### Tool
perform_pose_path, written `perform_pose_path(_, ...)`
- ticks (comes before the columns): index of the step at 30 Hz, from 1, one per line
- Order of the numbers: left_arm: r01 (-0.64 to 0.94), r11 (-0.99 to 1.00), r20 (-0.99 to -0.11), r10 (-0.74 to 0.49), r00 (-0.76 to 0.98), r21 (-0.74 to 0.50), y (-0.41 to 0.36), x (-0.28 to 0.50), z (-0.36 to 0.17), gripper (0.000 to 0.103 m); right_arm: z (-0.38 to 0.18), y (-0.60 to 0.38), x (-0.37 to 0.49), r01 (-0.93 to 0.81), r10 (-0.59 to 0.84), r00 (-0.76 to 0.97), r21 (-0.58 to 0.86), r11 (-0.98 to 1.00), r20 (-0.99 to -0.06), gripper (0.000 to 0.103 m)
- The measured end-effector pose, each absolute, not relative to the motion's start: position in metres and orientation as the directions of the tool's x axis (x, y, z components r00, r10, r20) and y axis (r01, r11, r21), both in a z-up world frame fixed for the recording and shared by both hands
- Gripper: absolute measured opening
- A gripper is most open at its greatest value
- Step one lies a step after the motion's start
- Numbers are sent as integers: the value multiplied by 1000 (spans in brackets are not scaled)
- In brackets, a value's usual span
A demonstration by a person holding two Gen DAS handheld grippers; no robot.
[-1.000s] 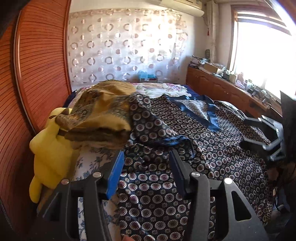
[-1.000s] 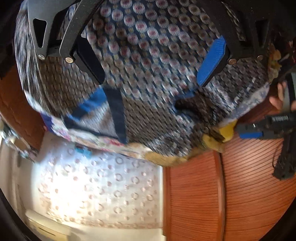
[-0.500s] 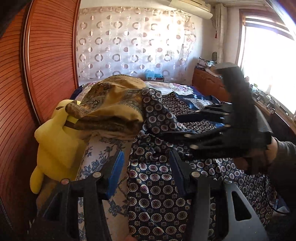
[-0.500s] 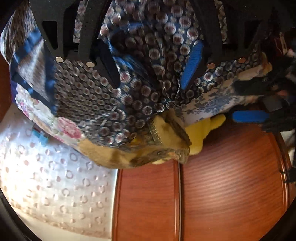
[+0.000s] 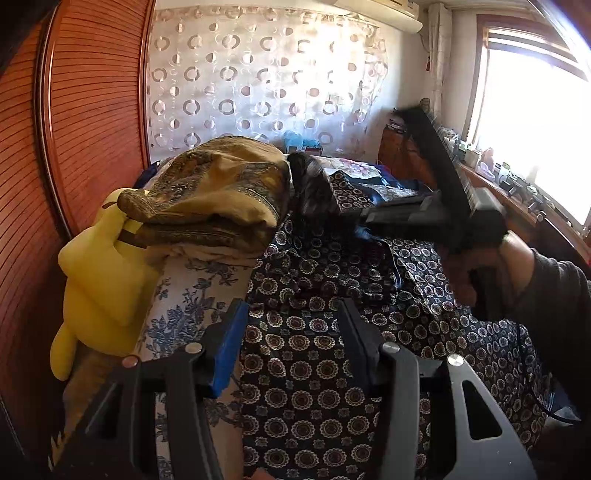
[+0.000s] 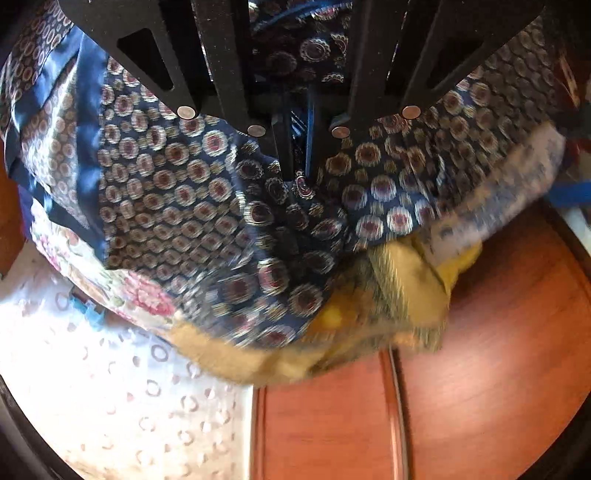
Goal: Fold small clothes
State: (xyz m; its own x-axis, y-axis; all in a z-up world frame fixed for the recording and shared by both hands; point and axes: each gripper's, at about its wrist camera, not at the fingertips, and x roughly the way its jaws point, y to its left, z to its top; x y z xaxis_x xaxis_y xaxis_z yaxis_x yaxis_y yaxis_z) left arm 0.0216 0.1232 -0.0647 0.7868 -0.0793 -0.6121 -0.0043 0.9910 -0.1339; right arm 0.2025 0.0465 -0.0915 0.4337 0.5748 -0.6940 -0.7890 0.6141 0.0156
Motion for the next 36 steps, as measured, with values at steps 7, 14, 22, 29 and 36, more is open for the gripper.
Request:
perform_pose_path(7,10,992,-612,-86,786,-127,114,25,-63,50,-77,-5,239,-589,460,572,50,807,-679,19)
perform_pose_path(14,23,993,-616,-91,783,-118,108,30,-63,50,-76,-20,249,-606,487,566,65,793,-666,47)
perform_pose_path(22,37,995,-629,-85,773,-89,104,60,-63,50,-66,-23,242,-649,514,564,37,759,-647,53)
perform_pose_path(29,33,999,-646,-47,762,-33,110,101,-53,50,-48,-9,259,-750,621,480,77,657,-619,53)
perform_pose_path(36,9,1000,-655,-25,755,-28,123,134,-48,50,-45,42,271,-845,683,344,106,525,-644,45)
